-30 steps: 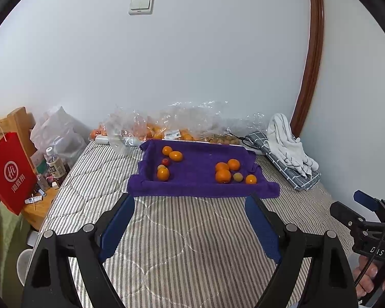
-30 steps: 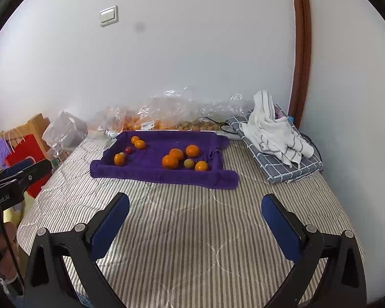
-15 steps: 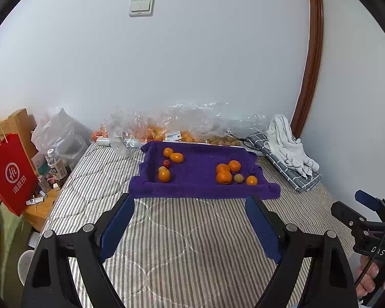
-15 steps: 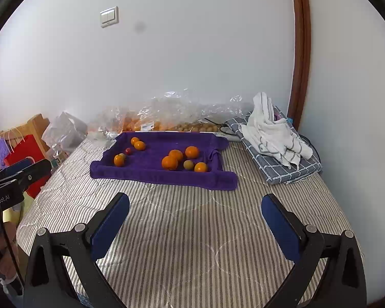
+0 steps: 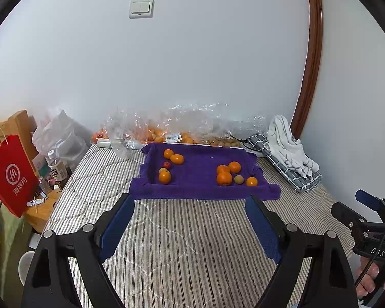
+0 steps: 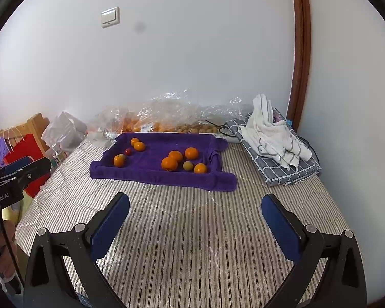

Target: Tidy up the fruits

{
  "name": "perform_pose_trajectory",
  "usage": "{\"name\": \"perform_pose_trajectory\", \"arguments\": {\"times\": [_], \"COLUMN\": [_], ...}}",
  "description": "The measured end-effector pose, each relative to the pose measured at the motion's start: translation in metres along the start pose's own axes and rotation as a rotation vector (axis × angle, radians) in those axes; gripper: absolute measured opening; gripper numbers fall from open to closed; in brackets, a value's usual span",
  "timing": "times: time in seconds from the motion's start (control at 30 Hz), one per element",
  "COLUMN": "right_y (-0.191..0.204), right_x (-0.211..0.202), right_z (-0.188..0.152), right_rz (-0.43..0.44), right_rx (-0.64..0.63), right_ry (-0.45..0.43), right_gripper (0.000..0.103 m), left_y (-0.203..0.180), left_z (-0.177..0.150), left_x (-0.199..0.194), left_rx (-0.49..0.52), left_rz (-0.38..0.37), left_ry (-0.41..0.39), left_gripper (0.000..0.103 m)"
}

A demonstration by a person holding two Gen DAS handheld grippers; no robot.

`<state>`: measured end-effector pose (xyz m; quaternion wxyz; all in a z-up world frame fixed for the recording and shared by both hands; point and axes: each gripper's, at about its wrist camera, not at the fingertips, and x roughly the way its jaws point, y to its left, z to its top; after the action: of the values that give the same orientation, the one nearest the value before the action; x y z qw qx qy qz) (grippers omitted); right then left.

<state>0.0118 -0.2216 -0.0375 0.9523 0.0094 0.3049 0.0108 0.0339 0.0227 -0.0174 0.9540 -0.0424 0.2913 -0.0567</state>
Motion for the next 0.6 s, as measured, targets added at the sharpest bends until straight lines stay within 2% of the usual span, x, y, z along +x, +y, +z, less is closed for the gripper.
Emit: {"name": "perform_pose_trajectory", "arguments": {"times": [0.6], "right_y": [0.0033], "right_x": [-0.0002], "right_z": [-0.0007], "right_rz": [-0.004], "right_rx": [-0.002], "right_ry": [0.000], "right_gripper": [0.101], "left_y": [0.0006], "left_z": [0.0023], "left_x": [-0.0007], "left_rx": [0.000], "left_rz": [0.002], "left_ry": [0.000], "left_gripper": [0.088]}}
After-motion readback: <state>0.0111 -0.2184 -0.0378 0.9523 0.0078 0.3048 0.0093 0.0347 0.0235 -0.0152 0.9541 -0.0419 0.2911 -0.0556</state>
